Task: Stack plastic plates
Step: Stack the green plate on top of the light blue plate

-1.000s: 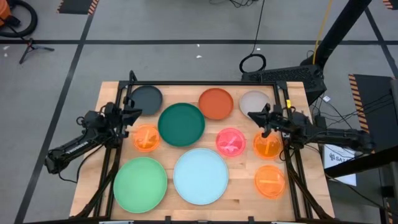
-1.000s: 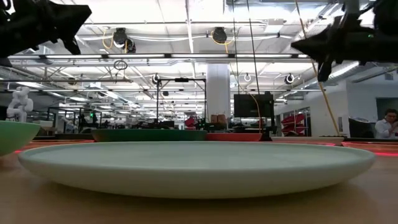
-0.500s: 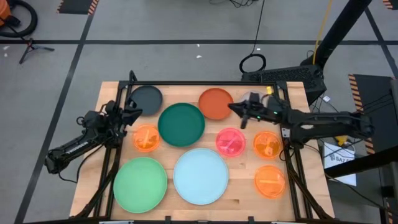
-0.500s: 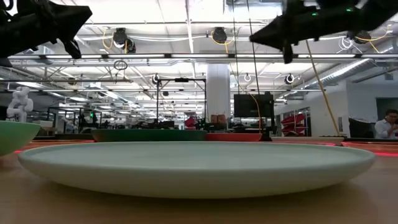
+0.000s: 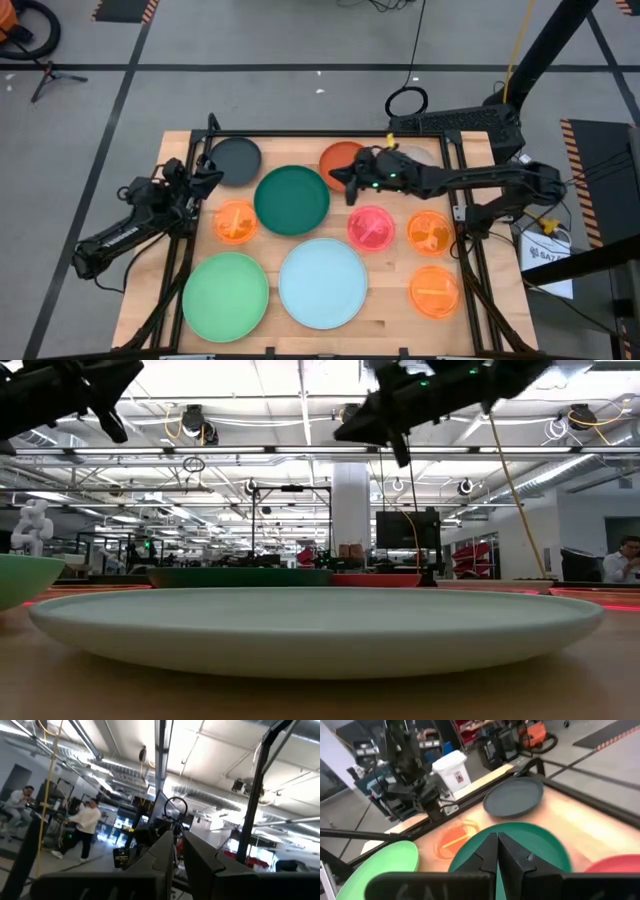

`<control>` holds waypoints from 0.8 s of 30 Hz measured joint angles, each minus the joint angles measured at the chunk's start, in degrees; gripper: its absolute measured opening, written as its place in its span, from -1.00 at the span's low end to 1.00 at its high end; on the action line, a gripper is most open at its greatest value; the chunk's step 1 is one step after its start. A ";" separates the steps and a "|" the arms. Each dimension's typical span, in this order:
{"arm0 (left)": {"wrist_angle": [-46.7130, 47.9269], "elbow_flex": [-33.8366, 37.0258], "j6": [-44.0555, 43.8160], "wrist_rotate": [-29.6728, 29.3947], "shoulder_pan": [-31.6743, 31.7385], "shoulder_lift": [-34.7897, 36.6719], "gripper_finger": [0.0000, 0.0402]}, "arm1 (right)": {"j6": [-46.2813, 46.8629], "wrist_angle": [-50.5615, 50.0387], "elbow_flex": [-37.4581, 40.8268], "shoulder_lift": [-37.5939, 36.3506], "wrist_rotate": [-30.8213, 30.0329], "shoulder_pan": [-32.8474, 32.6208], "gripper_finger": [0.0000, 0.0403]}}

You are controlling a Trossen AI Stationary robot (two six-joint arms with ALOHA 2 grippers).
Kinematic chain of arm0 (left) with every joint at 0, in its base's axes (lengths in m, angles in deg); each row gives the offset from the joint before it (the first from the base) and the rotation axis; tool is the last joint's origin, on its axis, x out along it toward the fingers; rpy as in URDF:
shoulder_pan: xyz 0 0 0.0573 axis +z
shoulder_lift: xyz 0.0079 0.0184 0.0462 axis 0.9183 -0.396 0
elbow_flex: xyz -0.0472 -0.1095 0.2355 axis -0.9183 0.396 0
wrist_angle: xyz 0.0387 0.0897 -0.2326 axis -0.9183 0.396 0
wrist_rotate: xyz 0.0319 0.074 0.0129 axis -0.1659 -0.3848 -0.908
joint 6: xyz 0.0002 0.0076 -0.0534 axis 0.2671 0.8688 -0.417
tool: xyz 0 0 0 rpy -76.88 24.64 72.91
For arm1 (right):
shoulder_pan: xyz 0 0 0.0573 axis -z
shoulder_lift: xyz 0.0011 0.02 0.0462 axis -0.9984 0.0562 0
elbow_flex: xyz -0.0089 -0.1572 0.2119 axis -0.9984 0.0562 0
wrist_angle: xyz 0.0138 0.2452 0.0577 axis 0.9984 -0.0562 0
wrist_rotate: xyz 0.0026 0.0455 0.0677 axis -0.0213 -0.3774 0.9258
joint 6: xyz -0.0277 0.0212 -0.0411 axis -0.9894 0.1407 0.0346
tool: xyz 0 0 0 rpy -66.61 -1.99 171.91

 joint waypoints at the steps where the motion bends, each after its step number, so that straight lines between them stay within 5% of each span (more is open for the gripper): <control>1: 1.22 -0.67 0.64 0.19 0.01 0.00 -0.77 | 0.01 -0.98 -1.55 1.55 -0.07 -0.55 -0.96; 10: 16.55 -6.11 5.74 0.36 0.00 0.00 -0.77 | 6.24 -18.68 -13.46 12.74 -0.19 -2.96 -0.96; 15: 24.52 -9.12 5.54 0.36 0.00 0.00 -0.77 | 18.33 -29.33 -15.88 17.76 -0.25 -2.53 -0.96; 24: 30.26 -11.16 8.16 0.34 0.00 0.00 -0.77 | 19.48 -27.19 -16.01 22.49 -0.20 -1.45 -0.96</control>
